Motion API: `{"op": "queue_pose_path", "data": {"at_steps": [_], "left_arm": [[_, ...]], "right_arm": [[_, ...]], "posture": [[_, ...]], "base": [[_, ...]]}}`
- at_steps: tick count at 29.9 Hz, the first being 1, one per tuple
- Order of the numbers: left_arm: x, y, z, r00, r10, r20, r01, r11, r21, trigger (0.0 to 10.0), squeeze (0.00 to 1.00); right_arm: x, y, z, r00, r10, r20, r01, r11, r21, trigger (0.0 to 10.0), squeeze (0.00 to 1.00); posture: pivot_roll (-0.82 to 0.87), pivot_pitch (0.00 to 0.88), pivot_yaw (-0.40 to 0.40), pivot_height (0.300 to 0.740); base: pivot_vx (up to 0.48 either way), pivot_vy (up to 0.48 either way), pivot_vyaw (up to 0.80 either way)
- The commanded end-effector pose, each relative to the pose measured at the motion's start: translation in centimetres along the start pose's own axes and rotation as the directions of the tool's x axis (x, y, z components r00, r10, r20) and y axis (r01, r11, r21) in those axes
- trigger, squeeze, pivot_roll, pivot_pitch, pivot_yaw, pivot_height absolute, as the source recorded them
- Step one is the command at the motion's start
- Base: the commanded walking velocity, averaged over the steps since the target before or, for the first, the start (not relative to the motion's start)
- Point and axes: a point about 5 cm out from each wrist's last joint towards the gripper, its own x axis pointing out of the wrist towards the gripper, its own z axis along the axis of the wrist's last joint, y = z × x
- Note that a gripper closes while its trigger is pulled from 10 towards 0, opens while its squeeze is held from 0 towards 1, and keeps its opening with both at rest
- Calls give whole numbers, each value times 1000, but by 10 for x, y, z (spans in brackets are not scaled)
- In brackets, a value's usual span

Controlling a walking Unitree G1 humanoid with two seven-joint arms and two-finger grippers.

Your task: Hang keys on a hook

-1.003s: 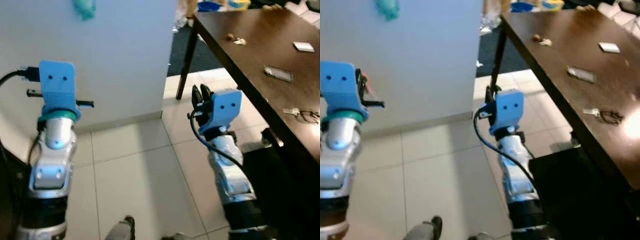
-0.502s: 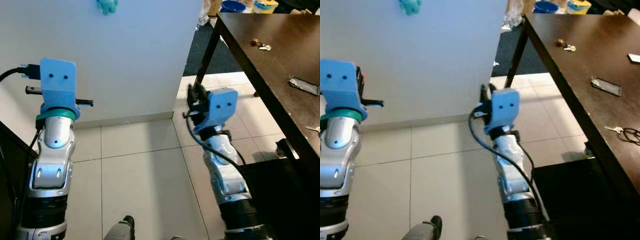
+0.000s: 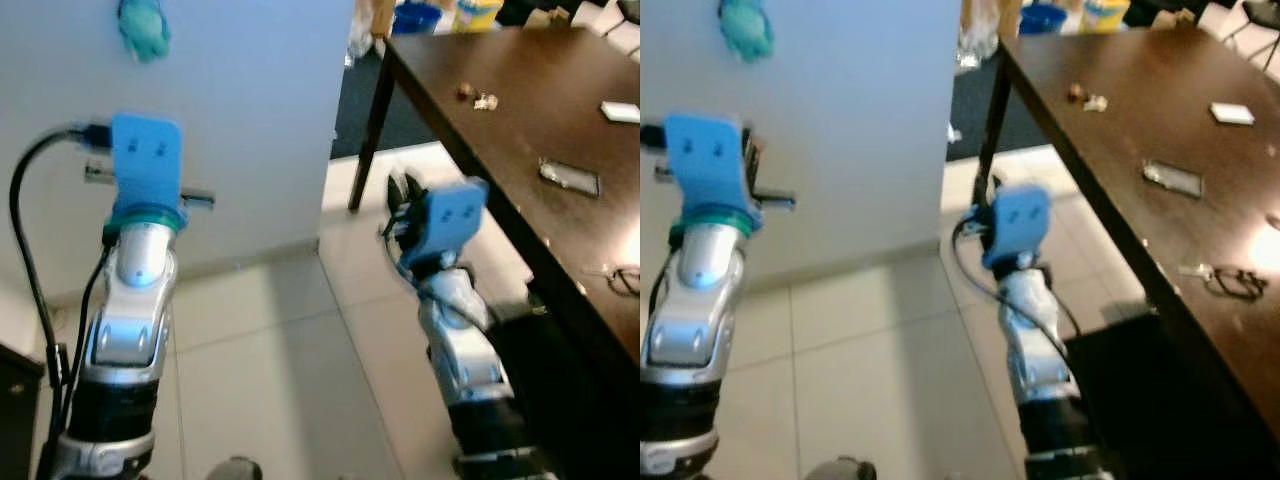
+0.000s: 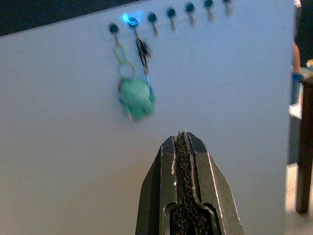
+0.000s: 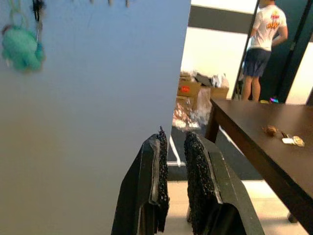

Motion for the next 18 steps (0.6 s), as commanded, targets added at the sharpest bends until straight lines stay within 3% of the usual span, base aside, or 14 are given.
{"op": "queue_pose_path", "data": {"at_steps": [1, 18], "left_arm": [[2, 6, 3, 1000, 22, 9, -22, 1000, -9, 10000, 0], [15, 0, 31, 997, 9, 79, -1, 995, -100, 10000, 0]], "right_arm": [[1, 8, 0, 1000, 25, 2, -25, 1000, 14, 10000, 0], [2, 9, 0, 1000, 24, 7, -24, 1000, 18, 10000, 0]], "posture": [[90, 40, 56, 740], [90, 35, 61, 740]], "base": [[480, 0, 0], [480, 0, 0]]}}
